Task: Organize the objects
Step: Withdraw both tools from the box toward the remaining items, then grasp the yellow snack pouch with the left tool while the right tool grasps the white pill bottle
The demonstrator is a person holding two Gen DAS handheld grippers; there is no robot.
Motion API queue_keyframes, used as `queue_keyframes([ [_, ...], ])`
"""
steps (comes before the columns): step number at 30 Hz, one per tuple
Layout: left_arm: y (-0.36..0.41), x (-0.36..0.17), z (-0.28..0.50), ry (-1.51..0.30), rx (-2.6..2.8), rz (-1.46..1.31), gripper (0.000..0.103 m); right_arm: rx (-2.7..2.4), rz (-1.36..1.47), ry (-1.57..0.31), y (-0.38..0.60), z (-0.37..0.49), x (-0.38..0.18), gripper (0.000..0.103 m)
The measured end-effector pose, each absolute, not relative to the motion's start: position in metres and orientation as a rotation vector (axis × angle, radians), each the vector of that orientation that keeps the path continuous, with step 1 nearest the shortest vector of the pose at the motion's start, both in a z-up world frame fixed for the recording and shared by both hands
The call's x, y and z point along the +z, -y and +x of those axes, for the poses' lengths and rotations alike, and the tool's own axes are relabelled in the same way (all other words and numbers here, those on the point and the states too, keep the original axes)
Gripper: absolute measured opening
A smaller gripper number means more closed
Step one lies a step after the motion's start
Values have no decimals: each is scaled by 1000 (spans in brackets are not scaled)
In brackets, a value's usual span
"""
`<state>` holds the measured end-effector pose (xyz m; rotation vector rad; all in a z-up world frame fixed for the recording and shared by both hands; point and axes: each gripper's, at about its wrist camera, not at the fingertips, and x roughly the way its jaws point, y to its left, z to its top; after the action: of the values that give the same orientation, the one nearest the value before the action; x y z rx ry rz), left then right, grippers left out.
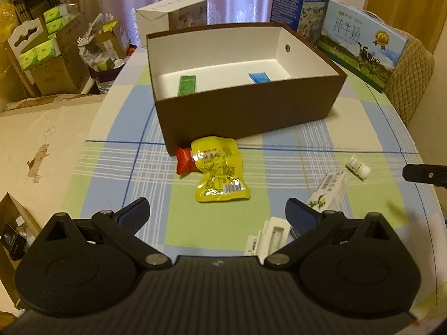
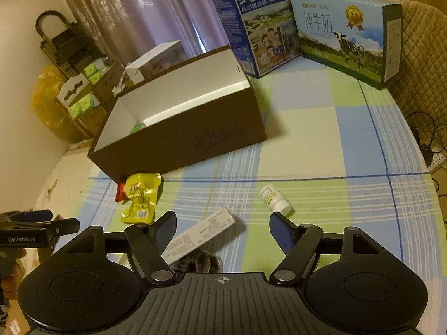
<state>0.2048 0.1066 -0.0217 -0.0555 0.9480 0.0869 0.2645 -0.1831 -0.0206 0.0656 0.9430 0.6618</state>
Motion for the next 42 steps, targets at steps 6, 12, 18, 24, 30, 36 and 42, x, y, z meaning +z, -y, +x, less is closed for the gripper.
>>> queue_keyframes([
  [6,-98,-29,205,-967,69,-50,102,668,19,-989,179,259,-31,72],
  [12,-93,-36,206,-981,57,-48,102,663,-59,-1047,176,256,-44,72],
  [18,-89,-44,208,-997,49,-46,102,658,-83,-1089,178,259,-55,72],
  [24,-86,-52,211,-1010,48,-54,102,636,-98,-1064,181,264,-61,72],
  [30,-87,-58,215,-1015,61,-59,102,625,-116,-1003,184,270,-67,67],
  [36,-88,-63,222,-1019,72,-62,102,650,-124,-955,183,283,-70,63],
  [42,-91,-70,230,-1023,86,-64,102,690,-185,-911,176,295,-79,58],
])
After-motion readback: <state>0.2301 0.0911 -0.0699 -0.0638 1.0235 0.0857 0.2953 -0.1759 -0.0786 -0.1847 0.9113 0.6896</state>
